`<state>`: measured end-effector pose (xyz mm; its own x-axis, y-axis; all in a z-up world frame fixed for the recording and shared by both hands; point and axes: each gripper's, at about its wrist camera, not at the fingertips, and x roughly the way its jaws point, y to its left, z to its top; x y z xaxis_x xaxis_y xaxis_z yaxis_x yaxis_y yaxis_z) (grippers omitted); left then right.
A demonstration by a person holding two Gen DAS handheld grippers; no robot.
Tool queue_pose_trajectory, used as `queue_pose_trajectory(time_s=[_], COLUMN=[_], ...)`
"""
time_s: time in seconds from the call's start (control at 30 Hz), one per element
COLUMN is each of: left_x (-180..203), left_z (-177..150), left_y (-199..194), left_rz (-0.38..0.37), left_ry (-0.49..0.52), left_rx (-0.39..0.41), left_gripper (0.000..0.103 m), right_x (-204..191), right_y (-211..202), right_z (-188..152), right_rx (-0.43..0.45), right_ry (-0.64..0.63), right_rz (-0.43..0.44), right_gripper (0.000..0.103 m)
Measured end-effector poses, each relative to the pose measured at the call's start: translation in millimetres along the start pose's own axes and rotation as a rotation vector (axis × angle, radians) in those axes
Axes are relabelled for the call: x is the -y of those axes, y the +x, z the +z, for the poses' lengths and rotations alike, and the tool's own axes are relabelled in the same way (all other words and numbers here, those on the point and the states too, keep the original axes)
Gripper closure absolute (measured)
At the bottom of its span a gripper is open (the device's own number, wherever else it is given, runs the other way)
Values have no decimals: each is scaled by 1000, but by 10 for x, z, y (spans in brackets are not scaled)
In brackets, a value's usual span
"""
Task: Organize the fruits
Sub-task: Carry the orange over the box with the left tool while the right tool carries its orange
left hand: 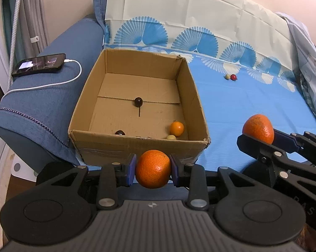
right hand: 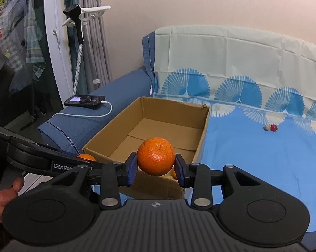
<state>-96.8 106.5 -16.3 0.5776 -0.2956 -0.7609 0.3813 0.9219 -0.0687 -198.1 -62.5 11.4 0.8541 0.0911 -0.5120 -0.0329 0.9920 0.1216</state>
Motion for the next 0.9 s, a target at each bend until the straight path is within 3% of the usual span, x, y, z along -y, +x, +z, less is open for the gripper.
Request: queue_pose_trajectory(time_s=[0.47,0.9], left_x=[-41,-222], left_z=[72,542], left_y=[261,641], left_rz=[11,58], left_ry=[2,-24], left_rx=[-55,-81], left_gripper=[65,65], right_x=[191,405], right_y=[312,945], right_z=[-27,237], right_rx=[-100,-203], right_ry=[78,174], right_rz=[-5,16], right_gripper=[64,64])
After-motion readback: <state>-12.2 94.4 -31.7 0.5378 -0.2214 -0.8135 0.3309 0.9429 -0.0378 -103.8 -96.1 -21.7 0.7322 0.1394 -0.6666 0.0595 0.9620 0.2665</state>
